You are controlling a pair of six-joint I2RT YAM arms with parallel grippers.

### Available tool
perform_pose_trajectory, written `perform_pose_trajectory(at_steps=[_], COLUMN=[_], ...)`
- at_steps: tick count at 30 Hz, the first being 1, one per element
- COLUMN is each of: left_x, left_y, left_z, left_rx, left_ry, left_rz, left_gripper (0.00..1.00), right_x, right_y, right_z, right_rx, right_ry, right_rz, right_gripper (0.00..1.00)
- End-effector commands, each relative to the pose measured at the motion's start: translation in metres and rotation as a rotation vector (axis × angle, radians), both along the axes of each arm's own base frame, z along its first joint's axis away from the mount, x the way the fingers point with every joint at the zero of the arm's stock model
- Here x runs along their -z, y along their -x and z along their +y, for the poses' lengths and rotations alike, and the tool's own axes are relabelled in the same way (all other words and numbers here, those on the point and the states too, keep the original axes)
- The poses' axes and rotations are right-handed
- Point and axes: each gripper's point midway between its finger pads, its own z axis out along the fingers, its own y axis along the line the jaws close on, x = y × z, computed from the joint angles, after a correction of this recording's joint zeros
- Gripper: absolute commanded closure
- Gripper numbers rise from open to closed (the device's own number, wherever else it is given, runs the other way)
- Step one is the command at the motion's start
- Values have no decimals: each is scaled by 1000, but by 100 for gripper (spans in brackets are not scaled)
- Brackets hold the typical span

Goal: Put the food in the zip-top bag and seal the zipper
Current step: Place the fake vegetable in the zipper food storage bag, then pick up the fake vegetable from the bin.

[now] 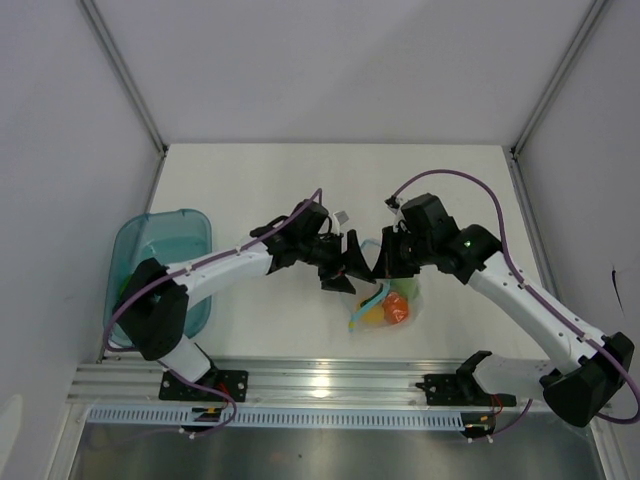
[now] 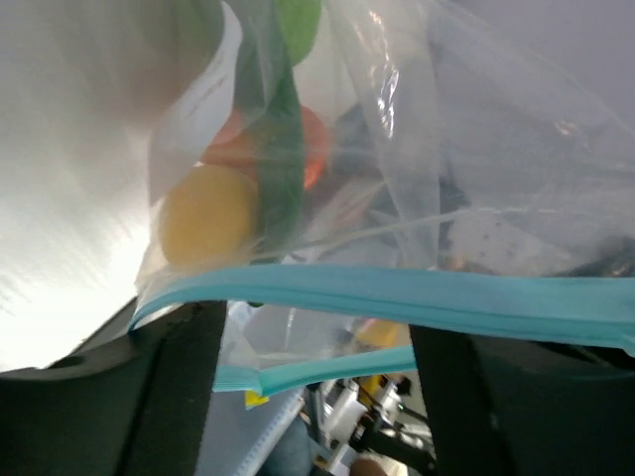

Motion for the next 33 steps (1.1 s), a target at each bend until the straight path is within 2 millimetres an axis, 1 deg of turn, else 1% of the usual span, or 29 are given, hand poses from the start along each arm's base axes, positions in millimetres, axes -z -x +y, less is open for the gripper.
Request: perform_pose_trajectory(at_steps=[1,2,3,4,6,7,9,10,12,13,14,15,16,17,18,19,20,21,22,23,24,26,27,28,29,30,32,33], left_x=[-40,-41,-52,-50,-57,-68,-69,-74,-70,-60,-59,-54,-36,-32,-27,-12,-9,-8,-3,-2,-2,-2,-2,-2,-2,-2,3,7], left_y=[-6,-4,-2,-2,1,-1,0,3,-8,-7,-12,-21,-17,-22,-32,-28,-30,-37,-36,-35,-35,-33,-32,-31,-30,-28,-26,-22], left_z=[9,13,17,22,33,42,60,72,95,111,126,146,167,185,212,231,246,278,295,308,333,354,374,388,398,416,434,447], left_rx=[-38,-38,-33,-42,-40,-73,-99,-121,-199,-221,-276,-338,-365,-421,-511,-541,-582,-697,-744,-782,-873,-943,-1010,-1060,-1087,-1155,-1202,-1253], left_ry=[55,45,63,52,40,33,-34,-48,-137,-204,-250,-303,-390,-443,-498,-564,-597,-674,-721,-753,-803,-838,-865,-888,-908,-930,-967,-993], left_rz=[-170,-185,-235,-259,-326,-388,-438,-476,-532,-511,-525,-506,-451,-446,-416,-370,-363,-360,-337,-329,-310,-279,-260,-243,-234,-204,-161,-127], left_gripper=[23,22,21,19,18,17,16,15,15,14,13,12,12,11,10,9,7,1,0,1,1,1,0,0,1,1,1,1], right_x=[-11,-11,-11,-10,-9,-7,-6,-4,-2,-1,0,0,0,1,1,3,3,3,3,3,3,3,3,4,3,2,2,2], right_y=[-4,-4,-5,-5,-6,-6,-7,-7,-8,-8,-9,-10,-9,-9,-9,-9,-10,-10,-10,-10,-11,-11,-12,-12,-11,-12,-11,-12], right_z=[4,4,4,4,4,3,2,1,-1,-1,-2,-2,-2,-1,-1,-1,0,0,0,-1,0,0,1,1,2,3,4,5], right_rx=[1,1,2,1,1,4,4,6,4,5,6,4,1,-3,-4,-11,-11,-15,-16,-21,-23,-26,-30,-32,-35,-36,-43,-47], right_ry=[-22,-23,-21,-18,-15,-12,-6,0,6,4,7,5,4,1,1,4,3,4,5,4,2,0,-1,-1,-6,-7,-14,-16], right_rz=[-32,-33,-31,-30,-31,-28,-31,-28,-27,-30,-26,-30,-28,-22,-25,-23,-23,-21,-18,-22,-21,-18,-22,-17,-18,-21,-18,-19], right_gripper=[100,100,100,100,100,100,100,100,100,100,100,100,100,100,100,100,100,100,100,100,100,100,100,100,100,100,100,100])
